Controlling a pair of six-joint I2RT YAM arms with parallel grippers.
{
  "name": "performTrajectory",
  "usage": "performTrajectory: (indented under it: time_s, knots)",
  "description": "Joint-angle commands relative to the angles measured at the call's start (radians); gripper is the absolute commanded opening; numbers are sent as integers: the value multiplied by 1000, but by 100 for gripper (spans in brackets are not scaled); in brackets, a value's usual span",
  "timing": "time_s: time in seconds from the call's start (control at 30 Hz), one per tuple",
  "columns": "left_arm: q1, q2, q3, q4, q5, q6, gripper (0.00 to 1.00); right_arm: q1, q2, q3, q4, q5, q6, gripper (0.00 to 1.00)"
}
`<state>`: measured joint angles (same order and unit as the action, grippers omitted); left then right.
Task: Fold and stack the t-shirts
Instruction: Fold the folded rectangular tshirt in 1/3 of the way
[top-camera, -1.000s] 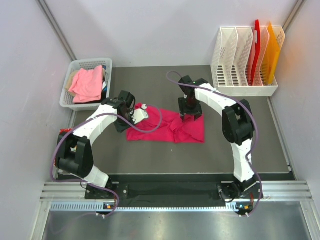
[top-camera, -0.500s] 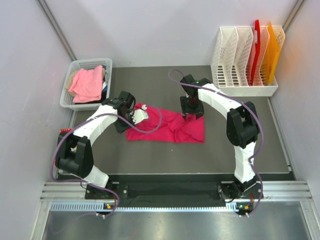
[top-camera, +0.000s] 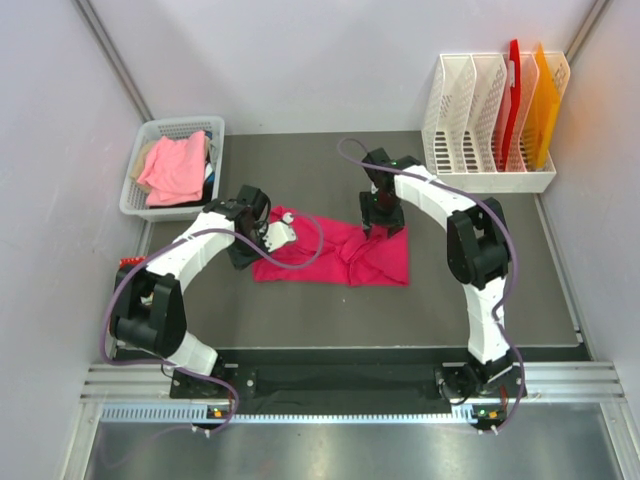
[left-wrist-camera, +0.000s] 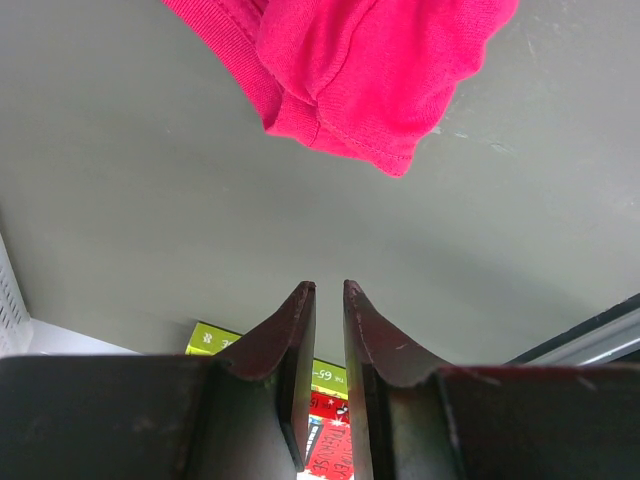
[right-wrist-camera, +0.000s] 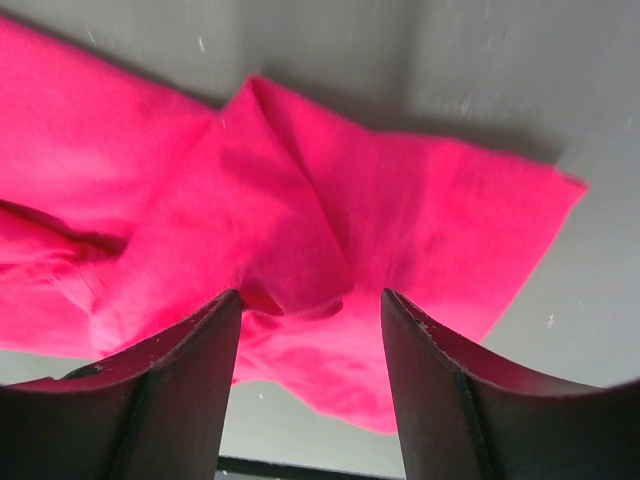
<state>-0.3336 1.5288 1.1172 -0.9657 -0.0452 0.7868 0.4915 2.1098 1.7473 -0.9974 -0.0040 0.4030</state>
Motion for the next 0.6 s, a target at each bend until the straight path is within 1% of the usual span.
performTrajectory:
  time_s: [0.0, 0.13, 0.17, 0.23, 0.37, 0.53, 0.57]
  knots:
    - [4, -32, 3, -2, 18, -8, 23, -19, 29, 76, 46, -47, -20, 57]
    - [4, -29, 9, -4, 21, -12, 23, -22, 44, 100, 45, -65, -16, 54]
    - [5, -30, 7, -5, 21, -14, 24, -22, 47, 100, 48, -68, -15, 51]
    - [4, -32, 3, -1, 19, -14, 24, -22, 47, 100, 48, -76, -12, 49]
    - [4, -33, 0, 4, 13, -9, 23, -24, 46, 96, 49, -91, -6, 38]
    - [4, -29, 10, 9, 11, -8, 23, -22, 38, 98, 48, -96, -7, 33]
    - [4, -25, 12, 9, 11, -8, 23, -24, 36, 100, 46, -96, -4, 29]
